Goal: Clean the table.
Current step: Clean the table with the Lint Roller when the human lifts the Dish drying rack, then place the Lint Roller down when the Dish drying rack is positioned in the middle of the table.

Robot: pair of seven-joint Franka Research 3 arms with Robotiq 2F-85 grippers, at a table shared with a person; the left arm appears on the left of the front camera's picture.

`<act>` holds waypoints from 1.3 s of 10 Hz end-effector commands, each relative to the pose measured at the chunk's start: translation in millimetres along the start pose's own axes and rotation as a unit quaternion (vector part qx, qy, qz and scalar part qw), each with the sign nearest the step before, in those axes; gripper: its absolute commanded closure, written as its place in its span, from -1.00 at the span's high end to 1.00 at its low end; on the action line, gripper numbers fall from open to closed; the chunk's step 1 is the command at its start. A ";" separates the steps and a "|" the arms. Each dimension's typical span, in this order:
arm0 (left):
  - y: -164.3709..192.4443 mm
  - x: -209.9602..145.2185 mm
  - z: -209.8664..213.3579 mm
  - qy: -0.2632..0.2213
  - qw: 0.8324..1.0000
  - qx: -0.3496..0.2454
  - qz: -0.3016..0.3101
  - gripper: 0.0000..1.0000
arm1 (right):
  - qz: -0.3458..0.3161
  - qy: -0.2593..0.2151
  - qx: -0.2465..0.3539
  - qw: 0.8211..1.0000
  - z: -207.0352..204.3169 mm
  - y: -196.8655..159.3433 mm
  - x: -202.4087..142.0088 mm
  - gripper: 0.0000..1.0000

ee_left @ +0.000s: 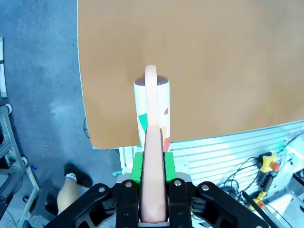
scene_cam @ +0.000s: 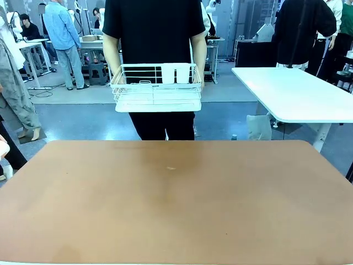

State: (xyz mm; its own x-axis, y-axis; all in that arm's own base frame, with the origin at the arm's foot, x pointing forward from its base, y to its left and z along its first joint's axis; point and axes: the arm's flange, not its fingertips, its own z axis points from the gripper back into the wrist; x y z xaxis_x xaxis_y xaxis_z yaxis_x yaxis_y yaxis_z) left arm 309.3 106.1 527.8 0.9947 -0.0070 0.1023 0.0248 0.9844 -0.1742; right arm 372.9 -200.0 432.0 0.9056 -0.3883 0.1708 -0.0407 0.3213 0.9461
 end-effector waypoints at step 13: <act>0.8 -1.1 4.9 0.005 1.000 0.002 -0.009 -0.59 | 0.002 -0.002 0.006 1.000 0.5 2.8 0.0 1.00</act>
State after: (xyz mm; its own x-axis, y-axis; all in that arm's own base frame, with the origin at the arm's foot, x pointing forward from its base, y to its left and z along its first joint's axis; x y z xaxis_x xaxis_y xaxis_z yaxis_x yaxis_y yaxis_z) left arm 309.5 105.8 527.7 0.9948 -0.0080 0.1011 0.0256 0.9844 -0.1742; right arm 372.9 -200.0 432.0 0.9056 -0.3883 0.1708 -0.0407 0.3213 0.9461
